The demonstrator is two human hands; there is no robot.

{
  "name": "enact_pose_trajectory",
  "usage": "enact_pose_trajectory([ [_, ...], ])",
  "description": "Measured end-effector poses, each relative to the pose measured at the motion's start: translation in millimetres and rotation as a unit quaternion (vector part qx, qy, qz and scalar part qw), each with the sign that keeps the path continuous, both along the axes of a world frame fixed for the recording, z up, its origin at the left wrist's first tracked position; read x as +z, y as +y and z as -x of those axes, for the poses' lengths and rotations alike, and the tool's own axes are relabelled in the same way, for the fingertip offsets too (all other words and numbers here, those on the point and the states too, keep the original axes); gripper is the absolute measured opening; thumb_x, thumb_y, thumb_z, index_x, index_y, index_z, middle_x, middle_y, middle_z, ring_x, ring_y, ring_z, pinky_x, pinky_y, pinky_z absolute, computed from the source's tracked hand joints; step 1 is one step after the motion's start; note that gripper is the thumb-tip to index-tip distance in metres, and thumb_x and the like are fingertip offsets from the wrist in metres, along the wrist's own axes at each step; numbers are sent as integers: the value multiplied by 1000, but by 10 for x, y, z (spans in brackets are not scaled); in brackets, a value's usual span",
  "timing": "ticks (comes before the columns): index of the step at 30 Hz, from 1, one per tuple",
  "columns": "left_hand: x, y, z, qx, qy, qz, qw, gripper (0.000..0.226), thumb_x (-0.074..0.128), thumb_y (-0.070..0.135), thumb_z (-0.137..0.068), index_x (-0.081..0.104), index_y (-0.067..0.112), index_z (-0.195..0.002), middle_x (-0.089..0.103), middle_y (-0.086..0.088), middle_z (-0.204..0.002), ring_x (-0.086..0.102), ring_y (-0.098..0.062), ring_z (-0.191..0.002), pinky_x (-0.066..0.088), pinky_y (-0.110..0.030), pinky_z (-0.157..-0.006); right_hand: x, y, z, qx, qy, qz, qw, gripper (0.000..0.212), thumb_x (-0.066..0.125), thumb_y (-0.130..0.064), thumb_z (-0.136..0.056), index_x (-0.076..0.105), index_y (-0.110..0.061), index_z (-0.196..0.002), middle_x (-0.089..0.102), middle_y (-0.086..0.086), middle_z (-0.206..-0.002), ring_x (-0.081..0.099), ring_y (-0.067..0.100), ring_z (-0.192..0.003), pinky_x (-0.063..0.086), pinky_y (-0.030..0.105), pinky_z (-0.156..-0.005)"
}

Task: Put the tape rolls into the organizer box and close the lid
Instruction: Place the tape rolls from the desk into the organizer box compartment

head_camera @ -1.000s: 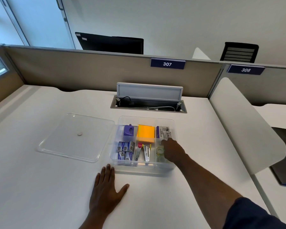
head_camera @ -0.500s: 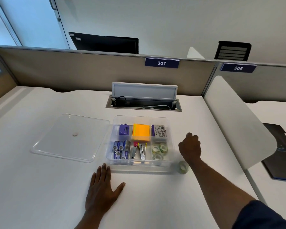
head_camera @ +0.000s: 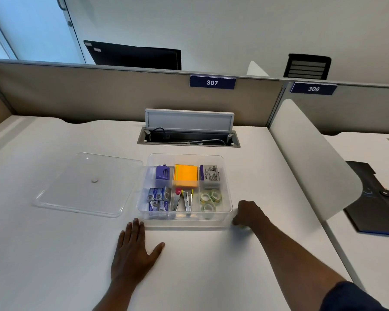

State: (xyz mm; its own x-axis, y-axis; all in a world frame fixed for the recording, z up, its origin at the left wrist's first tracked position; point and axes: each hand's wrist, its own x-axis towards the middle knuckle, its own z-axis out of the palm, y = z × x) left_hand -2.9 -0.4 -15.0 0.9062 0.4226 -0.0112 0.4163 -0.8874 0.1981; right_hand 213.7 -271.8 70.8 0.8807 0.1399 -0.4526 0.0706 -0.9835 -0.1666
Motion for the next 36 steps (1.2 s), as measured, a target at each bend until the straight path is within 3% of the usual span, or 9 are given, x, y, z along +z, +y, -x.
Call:
enact_pose_trajectory([
  [2,6,6,1,1,-2,2,1000,100,19,80,-78,24,8,-147,21,-10,-158,17,-25,-146,16,-41,-119,-59,-14,67,23,-54,17,998,35,63,-15,-77,58,-5,-110,58,18,-117,62,35,-107,53,34,-85],
  [5,15,5,-4,2,-1,7,1000,100,19,80,-77,25,8,-147,22,-10,-157,18,-25,-146,17,-41,-119,-119,-54,94,25,-114,-15,993,25,45,-7,-83,57,-5,-105,59,19,-114,61,36,-106,50,35,-88],
  [8,25,-3,-8,3,5,-1,1000,100,18,80,-78,26,9,-147,23,-10,-157,20,-26,-145,18,-41,-118,-37,-31,5,-4,-154,-71,986,24,44,-1,-82,58,-11,-99,60,19,-111,60,34,-106,49,34,-88],
  [11,30,-5,1,1,9,-4,1000,99,21,79,-78,27,8,-146,25,-11,-156,21,-26,-145,18,-41,-118,133,77,-150,-21,-216,-120,969,27,46,-3,-86,59,-4,-109,62,21,-109,59,35,-104,49,34,-89],
  [17,33,1,0,-1,5,7,1000,99,21,80,-78,28,7,-146,25,-12,-156,21,-27,-145,20,-42,-118,455,433,-232,89,-161,-175,967,43,66,-12,-78,60,-11,-120,59,21,-115,56,35,-109,47,34,-90],
  [21,32,-3,4,2,5,8,1000,100,20,81,-78,25,9,-147,22,-10,-158,18,-25,-146,16,-40,-118,376,562,-126,175,-111,-138,969,40,66,-9,-77,62,-11,-118,59,18,-121,58,33,-113,48,34,-95],
  [28,54,-7,4,1,-3,2,1000,100,16,81,-77,25,10,-147,22,-10,-158,17,-25,-146,14,-39,-119,227,618,-40,217,-81,-66,971,42,64,-11,-78,61,-19,-120,54,9,-130,56,28,-118,48,39,-99],
  [36,73,-16,4,-1,-9,8,1000,101,17,81,-77,26,9,-147,22,-11,-157,18,-25,-146,15,-39,-119,200,636,-75,217,-101,-69,969,36,64,-7,-79,62,-14,-115,58,12,-126,58,31,-115,50,40,-97],
])
